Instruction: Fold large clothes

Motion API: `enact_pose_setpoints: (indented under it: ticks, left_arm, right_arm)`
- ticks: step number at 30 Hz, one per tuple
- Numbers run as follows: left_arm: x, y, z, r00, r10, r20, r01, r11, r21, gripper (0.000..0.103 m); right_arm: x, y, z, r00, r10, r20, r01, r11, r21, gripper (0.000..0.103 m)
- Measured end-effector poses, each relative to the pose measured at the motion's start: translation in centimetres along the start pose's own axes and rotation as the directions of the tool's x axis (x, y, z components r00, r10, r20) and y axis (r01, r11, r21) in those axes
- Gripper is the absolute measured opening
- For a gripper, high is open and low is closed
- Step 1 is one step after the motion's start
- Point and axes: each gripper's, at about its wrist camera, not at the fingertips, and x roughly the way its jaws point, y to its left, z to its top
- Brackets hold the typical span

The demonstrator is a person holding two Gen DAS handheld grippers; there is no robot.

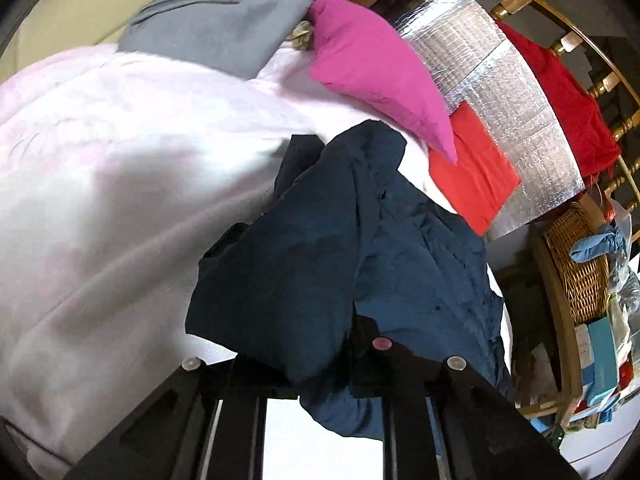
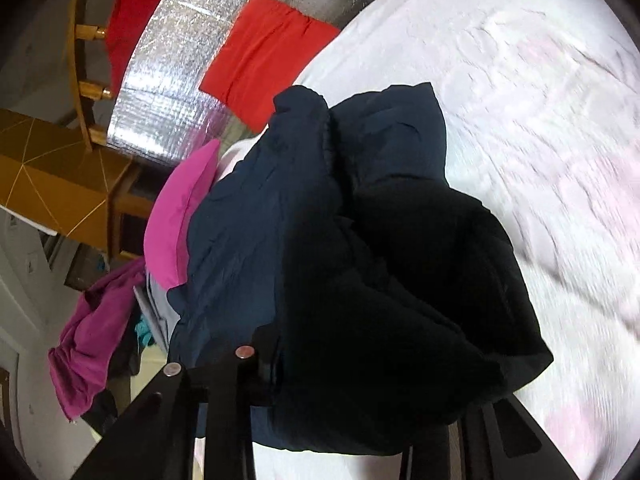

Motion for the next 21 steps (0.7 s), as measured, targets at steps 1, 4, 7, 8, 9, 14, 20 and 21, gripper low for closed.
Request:
enact_pose_setpoints:
  ticks: [1,4,7,8,9,14,20,21]
  left_arm:
    - [0.0,0.1,-0.1,1.000,0.006,-0.005,-0.006,1.000,-0.005,0.016]
    - [-0.1,1.1,-0.8,0.998,0.059,-0.037,-0.060,0.998,-0.025,0.025]
    - [1.1,2.3,-0.1,0.988,0.093,-0.127,-0.102,0.992,-0.072,0.043]
    - [1.1,2.6,0.2,0.985,0.092,-0.142,-0.106,0.990,-0.091,0.047]
    - [1.0,2.9,0.6,0.984,0.088,-0.156,-0.105,0.989,-0.105,0.052]
    - [-1.4,4.7,1.5,0.978,0.078,-0.195,-0.108,0.983,-0.150,0.058]
    - [-5.4,3.3,2.6,0.963,0.263,0.056,-0.258,0.963,-0.077,0.059]
    - [-5.7,2.7,2.6,0.963,0.254,0.094,-0.250,0.967,-0.050,0.061]
  right_arm:
    - [-0.2,0.0,-0.4,1.000,0.000,-0.011,0.000,1.000,-0.008,0.035]
    - [-0.6,-0.8,-1.4,0.998,-0.010,-0.059,0.010,1.000,-0.012,0.036]
    - [-0.7,-1.4,-1.5,0.993,-0.029,-0.111,0.027,0.999,-0.024,0.043]
    - [-0.7,-1.4,-1.4,0.992,-0.035,-0.124,0.032,0.999,-0.031,0.047]
    - [-1.2,-1.4,-1.3,0.987,-0.045,-0.154,0.039,0.998,-0.043,0.050]
    - [-6.6,-2.6,-1.7,0.983,-0.055,-0.175,0.045,0.997,-0.062,0.059]
    - [-12.3,0.1,-1.0,0.996,-0.078,0.047,0.086,0.976,-0.199,0.059]
    - [-12.2,0.7,-1.0,0.995,-0.074,0.064,0.086,0.972,-0.219,0.058]
